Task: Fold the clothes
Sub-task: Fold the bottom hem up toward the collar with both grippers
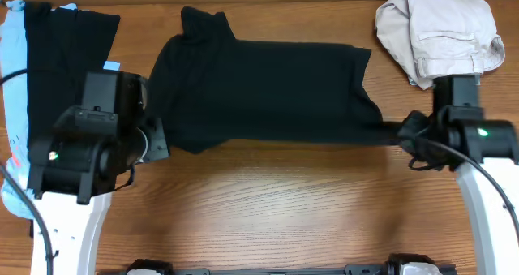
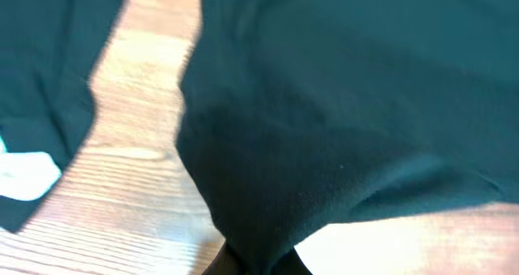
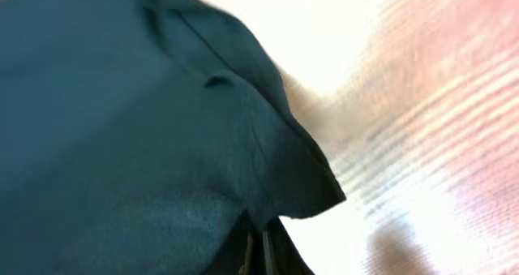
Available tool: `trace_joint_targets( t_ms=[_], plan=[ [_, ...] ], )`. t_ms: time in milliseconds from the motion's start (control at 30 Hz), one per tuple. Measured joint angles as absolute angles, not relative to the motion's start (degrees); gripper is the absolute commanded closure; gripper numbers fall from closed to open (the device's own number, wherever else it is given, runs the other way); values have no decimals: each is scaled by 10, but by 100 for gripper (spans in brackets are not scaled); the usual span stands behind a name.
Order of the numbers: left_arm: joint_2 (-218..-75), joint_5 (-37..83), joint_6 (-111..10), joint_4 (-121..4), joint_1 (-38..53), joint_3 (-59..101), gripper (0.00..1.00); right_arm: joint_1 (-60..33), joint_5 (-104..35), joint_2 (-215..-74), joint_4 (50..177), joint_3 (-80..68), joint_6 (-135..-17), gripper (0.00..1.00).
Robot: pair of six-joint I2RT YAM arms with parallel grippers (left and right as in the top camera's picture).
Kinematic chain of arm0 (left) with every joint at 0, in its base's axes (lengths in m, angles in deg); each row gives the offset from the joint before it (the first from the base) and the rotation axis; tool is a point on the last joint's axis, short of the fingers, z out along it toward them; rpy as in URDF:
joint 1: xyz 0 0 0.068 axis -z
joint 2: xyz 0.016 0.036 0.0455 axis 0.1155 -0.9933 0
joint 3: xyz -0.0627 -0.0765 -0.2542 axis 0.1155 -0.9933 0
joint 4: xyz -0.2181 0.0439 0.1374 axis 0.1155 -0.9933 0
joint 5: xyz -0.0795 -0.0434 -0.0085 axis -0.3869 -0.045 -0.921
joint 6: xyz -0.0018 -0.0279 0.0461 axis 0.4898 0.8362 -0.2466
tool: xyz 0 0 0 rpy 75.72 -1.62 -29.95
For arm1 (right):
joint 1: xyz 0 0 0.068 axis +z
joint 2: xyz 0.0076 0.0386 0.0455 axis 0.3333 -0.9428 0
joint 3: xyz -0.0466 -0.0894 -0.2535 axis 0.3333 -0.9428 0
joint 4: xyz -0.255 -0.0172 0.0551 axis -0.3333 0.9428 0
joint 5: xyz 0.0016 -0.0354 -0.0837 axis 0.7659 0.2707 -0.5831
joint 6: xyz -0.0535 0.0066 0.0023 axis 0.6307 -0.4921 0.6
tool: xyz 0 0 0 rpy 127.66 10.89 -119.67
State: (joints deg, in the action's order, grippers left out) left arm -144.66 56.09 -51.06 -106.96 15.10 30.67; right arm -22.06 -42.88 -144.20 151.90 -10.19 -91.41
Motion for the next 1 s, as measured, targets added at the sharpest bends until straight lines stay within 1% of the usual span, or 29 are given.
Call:
trace_joint_targets(
  t_ms=[100, 267, 367, 467, 533, 700, 833, 1000],
  plan=[
    [-1446, 576, -511, -1075, 151, 315, 96, -221, -429, -1424, 1539, -94, -908, 96],
    [-1447, 585, -510, -1103, 151, 315, 96, -220, -428, -1432, 1584, -94, -904, 96],
    [-1447, 587, -501, -1130, 151, 314, 96, -221, -428, -1432, 1625, -94, -899, 96],
    [-1447, 589, -482, -1171, 151, 313, 96, -221, -428, -1432, 1696, -95, -894, 96],
    [-1447, 589, -474, -1189, 151, 313, 96, -221, -426, -1432, 1710, -95, -890, 96],
    [-1447, 590, -461, -1182, 151, 289, 96, -221, -422, -1432, 1683, -95, -884, 96],
    [-1447, 589, -454, -1122, 151, 224, 96, -221, -413, -1440, 1622, -96, -869, 96],
    [-1449, 590, -448, -1039, 151, 133, 96, -221, -406, -1498, 1563, -102, -854, 96]
  ],
)
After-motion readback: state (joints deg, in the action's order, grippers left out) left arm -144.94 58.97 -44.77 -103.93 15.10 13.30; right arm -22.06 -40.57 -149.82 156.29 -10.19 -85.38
